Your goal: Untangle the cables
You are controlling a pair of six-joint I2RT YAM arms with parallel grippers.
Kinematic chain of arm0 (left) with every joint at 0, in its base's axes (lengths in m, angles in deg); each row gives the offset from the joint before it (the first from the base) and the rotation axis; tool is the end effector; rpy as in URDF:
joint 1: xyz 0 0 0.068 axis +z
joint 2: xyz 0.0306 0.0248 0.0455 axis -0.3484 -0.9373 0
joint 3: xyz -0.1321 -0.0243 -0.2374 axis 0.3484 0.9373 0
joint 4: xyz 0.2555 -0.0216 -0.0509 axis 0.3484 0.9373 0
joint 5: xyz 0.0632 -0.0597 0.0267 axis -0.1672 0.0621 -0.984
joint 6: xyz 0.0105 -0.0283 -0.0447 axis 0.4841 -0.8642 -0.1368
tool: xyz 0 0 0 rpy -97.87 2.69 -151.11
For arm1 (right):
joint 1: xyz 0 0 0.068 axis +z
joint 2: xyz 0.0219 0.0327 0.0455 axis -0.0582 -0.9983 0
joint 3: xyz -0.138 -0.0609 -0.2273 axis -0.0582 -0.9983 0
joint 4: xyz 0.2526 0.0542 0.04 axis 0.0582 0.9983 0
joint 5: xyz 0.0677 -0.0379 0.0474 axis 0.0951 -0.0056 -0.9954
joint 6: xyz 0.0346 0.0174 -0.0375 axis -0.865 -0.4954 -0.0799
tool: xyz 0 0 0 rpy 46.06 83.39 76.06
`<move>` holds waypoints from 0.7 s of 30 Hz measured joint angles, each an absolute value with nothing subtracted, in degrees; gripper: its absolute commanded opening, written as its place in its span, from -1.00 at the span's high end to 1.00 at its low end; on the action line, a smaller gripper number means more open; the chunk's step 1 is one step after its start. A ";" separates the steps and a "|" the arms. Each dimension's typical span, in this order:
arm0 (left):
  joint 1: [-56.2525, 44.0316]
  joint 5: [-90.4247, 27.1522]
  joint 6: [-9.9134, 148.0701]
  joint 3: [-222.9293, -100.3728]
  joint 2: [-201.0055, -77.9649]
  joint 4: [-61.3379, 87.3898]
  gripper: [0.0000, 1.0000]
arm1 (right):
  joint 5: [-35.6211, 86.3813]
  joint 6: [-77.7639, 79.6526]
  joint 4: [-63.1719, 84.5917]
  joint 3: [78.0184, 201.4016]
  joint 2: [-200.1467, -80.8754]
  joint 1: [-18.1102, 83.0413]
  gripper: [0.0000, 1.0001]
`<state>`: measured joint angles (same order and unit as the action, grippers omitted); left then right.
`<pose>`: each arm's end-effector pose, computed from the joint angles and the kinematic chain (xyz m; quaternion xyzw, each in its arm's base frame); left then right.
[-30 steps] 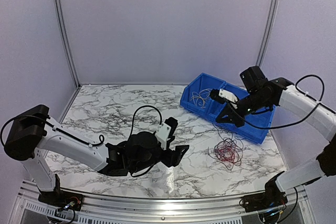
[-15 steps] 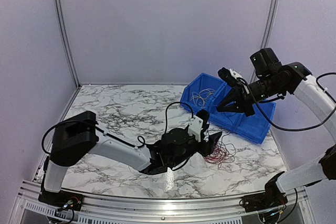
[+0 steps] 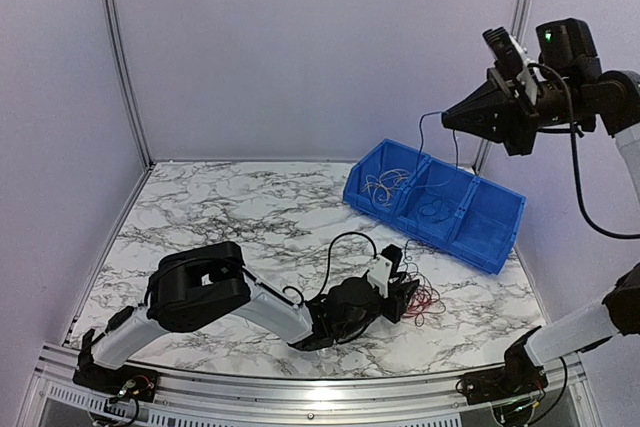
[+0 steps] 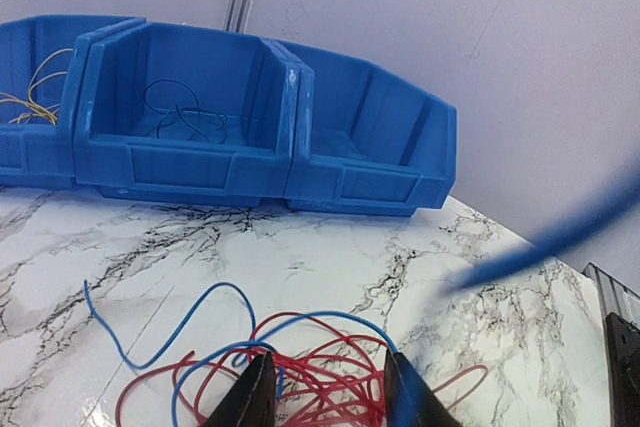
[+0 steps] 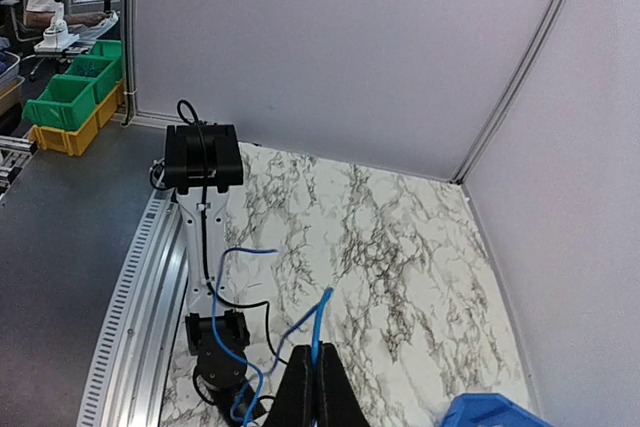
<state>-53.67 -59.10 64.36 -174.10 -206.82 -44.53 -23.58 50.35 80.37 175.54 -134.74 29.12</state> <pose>0.1535 -0.4949 0.0999 0.2276 0.6599 -0.4191 0.5806 0.1607 0.1106 0.5094 -0.6209 0.5185 0.3540 0.4694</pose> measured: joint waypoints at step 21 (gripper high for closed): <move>-53.61 -55.12 59.99 -168.61 -206.51 -47.17 0.10 | -6.14 36.14 53.71 182.11 -130.83 20.35 1.00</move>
<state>-53.61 -55.12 59.99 -168.61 -206.51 -47.17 -6.14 36.14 53.71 182.11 -130.83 20.35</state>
